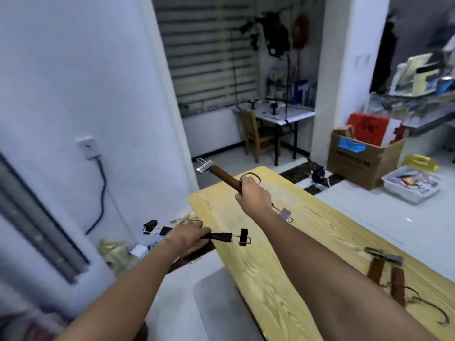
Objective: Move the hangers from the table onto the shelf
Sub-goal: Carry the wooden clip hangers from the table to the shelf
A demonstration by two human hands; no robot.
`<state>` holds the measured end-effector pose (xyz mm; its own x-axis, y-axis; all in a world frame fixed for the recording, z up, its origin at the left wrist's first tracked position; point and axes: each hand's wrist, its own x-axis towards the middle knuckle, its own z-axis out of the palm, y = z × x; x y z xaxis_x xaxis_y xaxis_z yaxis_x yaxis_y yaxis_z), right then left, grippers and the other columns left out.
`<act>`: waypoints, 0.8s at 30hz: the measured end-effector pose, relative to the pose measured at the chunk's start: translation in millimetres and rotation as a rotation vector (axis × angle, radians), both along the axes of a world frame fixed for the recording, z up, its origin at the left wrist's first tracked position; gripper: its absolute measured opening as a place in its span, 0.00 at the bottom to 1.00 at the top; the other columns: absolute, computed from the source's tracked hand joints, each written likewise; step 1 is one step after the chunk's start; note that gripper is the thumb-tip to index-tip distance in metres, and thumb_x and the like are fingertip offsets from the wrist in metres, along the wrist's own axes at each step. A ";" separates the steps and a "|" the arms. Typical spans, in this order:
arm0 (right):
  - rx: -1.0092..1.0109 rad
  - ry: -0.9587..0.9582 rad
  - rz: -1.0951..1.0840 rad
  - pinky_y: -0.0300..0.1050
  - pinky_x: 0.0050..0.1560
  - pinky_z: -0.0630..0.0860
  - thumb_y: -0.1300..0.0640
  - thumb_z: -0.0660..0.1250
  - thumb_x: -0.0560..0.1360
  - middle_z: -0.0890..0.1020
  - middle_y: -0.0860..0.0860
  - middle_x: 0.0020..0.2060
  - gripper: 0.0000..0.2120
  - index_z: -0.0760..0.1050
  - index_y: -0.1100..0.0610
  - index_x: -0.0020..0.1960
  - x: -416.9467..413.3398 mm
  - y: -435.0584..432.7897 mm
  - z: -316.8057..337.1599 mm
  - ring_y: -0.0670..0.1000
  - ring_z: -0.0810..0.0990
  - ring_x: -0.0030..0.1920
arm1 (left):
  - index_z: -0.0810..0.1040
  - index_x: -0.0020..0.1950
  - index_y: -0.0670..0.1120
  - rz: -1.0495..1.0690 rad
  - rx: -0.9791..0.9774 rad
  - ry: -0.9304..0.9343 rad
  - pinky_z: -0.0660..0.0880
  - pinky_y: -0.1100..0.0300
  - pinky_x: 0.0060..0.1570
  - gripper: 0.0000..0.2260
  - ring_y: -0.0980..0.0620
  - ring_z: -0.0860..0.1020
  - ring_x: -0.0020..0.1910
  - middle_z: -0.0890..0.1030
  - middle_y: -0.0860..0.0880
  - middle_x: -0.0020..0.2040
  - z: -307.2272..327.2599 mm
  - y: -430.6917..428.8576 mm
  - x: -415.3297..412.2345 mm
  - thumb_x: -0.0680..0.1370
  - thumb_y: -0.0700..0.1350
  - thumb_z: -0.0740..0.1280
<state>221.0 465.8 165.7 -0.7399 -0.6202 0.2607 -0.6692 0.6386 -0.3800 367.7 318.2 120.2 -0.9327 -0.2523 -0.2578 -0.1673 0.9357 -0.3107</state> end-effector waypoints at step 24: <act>-0.009 0.136 1.079 0.52 0.52 0.74 0.53 0.63 0.77 0.74 0.55 0.60 0.16 0.68 0.58 0.62 388.7 -70.2 34.1 0.59 0.77 0.57 | 0.65 0.72 0.47 0.941 0.081 0.132 0.68 0.53 0.58 0.19 0.41 0.73 0.61 0.69 0.41 0.63 49.6 93.2 450.3 0.81 0.46 0.59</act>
